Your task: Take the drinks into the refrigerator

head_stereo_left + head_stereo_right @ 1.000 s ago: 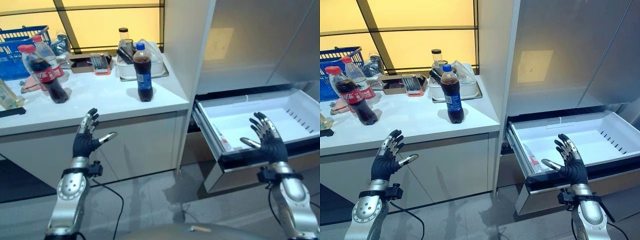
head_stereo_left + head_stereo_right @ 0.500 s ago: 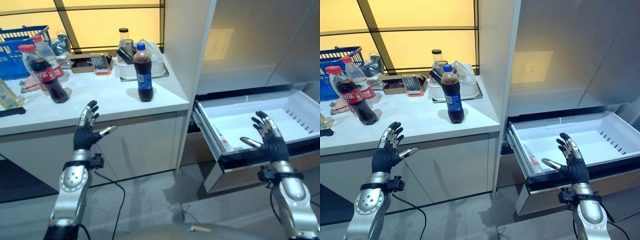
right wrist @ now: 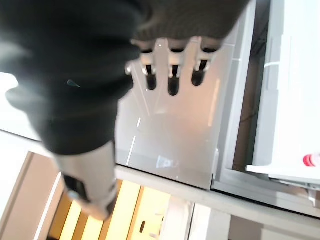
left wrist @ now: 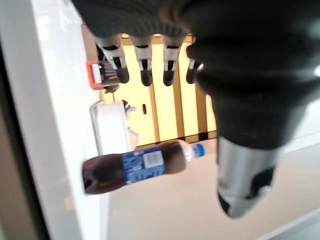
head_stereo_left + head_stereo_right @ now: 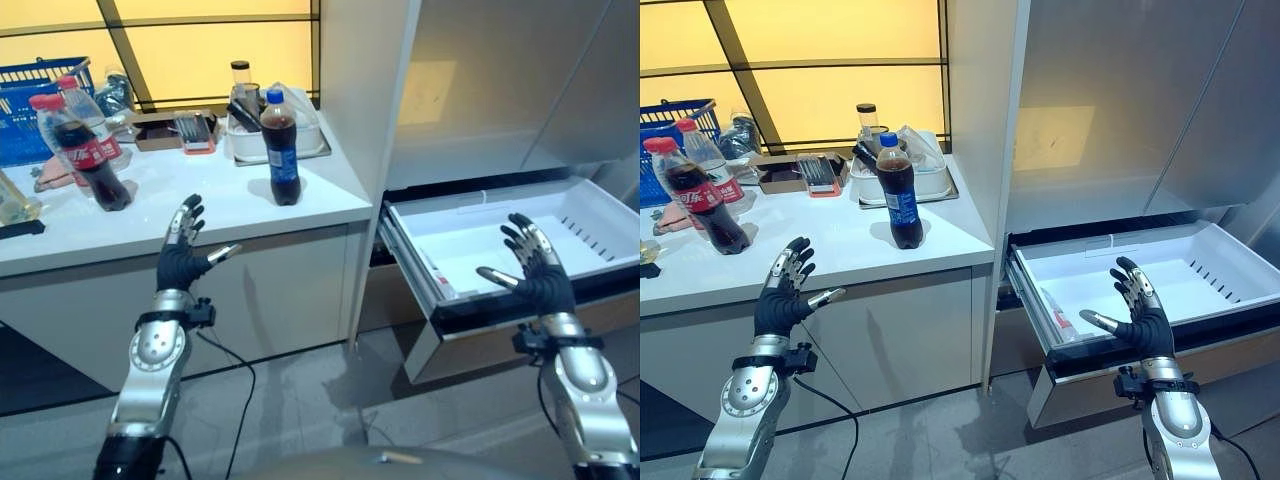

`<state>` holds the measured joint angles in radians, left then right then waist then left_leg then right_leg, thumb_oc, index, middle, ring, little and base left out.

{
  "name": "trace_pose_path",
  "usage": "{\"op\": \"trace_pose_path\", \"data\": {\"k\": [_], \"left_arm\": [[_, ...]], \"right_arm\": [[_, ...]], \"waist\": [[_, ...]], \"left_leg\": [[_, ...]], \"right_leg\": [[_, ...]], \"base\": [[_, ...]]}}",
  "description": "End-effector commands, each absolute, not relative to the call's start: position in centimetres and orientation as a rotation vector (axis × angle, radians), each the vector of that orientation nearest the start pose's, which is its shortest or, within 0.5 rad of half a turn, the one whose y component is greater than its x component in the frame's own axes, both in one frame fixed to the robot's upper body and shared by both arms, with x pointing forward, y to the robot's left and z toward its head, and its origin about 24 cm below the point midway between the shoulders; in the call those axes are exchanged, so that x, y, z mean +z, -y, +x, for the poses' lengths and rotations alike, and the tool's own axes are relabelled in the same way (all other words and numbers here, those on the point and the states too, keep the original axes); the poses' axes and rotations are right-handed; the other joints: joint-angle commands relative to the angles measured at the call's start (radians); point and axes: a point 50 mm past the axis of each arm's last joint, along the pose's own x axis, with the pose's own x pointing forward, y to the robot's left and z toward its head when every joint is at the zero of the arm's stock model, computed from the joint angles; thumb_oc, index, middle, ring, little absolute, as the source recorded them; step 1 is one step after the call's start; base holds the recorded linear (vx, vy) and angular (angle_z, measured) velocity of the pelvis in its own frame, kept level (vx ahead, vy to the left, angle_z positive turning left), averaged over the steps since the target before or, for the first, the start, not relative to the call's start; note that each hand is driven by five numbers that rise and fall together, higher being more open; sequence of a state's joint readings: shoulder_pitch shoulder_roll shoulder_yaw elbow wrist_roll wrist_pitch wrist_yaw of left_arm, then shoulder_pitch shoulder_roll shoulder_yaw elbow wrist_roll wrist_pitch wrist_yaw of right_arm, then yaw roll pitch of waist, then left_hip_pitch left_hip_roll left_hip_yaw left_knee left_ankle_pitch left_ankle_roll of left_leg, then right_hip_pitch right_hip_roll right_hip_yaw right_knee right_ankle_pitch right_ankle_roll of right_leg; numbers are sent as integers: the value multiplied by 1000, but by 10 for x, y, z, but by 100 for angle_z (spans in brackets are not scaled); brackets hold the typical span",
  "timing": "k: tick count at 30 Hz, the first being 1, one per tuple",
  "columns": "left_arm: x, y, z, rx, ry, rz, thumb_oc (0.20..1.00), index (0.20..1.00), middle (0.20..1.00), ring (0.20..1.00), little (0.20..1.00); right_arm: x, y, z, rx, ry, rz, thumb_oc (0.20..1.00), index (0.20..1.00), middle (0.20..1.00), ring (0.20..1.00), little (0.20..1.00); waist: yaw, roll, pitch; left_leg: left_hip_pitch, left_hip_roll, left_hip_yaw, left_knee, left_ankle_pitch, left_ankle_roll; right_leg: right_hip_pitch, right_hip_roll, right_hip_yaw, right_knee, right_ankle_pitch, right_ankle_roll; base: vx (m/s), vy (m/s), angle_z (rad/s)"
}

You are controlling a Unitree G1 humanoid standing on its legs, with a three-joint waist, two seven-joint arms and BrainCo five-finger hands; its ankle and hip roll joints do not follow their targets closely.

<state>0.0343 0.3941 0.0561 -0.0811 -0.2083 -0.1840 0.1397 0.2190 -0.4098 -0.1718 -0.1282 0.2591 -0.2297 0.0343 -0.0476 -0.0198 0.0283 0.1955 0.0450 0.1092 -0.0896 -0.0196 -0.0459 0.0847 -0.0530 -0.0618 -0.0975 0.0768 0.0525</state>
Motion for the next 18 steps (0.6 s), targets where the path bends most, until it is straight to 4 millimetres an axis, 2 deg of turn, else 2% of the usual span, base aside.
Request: {"op": "trace_pose_path", "data": {"k": [1, 6, 8, 18], "left_arm": [[118, -237, 268, 166, 366, 253, 1000, 1000, 1000, 1000, 1000], [121, -242, 283, 205, 355, 254, 1000, 1000, 1000, 1000, 1000], [129, -244, 292, 216, 364, 283, 1000, 1000, 1000, 1000, 1000], [134, -253, 307, 273, 342, 290, 1000, 1000, 1000, 1000, 1000]], "right_arm": [[105, 256, 223, -96, 329, -210, 1000, 1000, 1000, 1000, 1000], [106, 253, 227, -72, 329, -198, 1000, 1000, 1000, 1000, 1000], [106, 251, 228, -57, 327, -198, 1000, 1000, 1000, 1000, 1000], [106, 246, 229, -13, 320, -187, 1000, 1000, 1000, 1000, 1000]], "waist": [[-26, -29, -5], [-35, -27, -9], [-42, -22, -13], [-64, -17, -13]], "left_leg": [[-6, -39, -41, 2, -29, 37], [-1, -38, -32, 2, -31, 35], [6, -38, -27, 2, -41, 34], [15, -38, -8, 2, -40, 35]], "right_leg": [[95, -16, -15, 10, -54, 38], [97, -16, -7, 10, -52, 39], [101, -13, -2, 10, -59, 40], [96, -11, 16, 12, -51, 41]], "base": [[0, 0, 0], [17, 5, 0], [5, 14, -5], [9, 6, -6]]}}
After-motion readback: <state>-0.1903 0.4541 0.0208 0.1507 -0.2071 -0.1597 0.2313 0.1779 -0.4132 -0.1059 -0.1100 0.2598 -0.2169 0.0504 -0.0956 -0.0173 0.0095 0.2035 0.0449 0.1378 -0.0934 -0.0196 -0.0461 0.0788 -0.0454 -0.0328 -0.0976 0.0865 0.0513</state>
